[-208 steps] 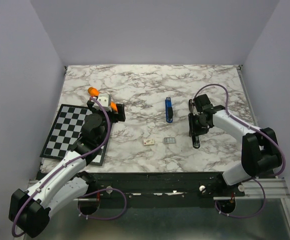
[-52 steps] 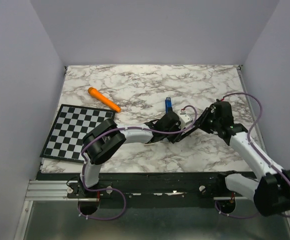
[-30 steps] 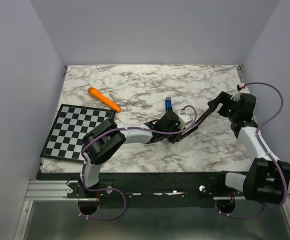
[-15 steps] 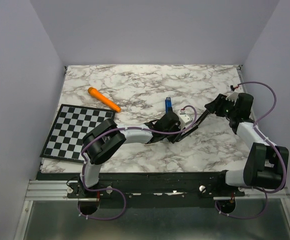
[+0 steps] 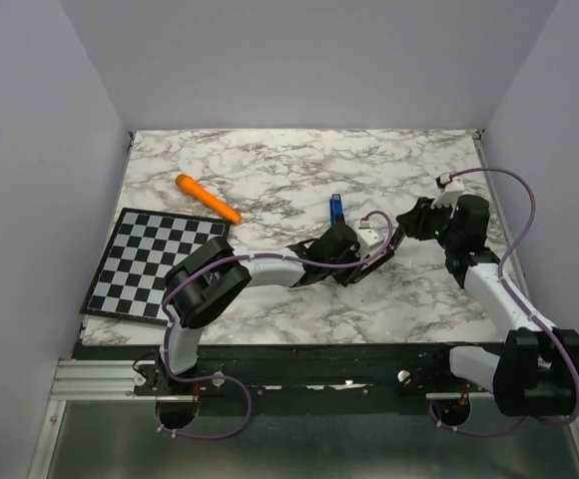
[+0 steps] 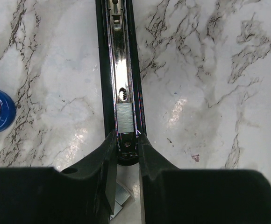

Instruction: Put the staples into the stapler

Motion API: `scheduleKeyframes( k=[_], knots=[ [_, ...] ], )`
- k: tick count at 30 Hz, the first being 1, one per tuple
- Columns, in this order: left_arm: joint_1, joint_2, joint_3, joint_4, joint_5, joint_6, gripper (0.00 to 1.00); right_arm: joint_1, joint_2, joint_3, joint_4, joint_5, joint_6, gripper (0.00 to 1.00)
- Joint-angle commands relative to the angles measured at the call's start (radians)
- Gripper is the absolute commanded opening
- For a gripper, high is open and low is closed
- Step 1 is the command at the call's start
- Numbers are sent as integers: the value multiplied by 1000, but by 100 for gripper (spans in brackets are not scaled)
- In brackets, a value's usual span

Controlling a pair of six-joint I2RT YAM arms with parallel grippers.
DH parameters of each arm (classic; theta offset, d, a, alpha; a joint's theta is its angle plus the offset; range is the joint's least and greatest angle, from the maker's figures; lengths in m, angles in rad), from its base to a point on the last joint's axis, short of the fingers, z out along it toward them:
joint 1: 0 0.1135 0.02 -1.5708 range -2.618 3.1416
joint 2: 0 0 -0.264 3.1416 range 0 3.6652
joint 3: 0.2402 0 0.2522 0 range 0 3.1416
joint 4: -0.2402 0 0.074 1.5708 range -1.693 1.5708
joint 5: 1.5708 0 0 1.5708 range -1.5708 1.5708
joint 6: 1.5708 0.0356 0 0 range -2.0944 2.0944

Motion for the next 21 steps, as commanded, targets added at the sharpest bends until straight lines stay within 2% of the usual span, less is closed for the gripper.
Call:
scheduleKeyframes(
  k=[1,11,21],
  knots=[
    [-6,2,-17,-16,11,-1,0,152,-116,-51,-47,68,34,37],
    [-6,-24,-60,36,-3,-16,0,405,-265,-154,-109,208,117,35],
    [-6,-71,-141,163,29,-44,5,629,-196,-145,-134,519,125,34]
  ],
)
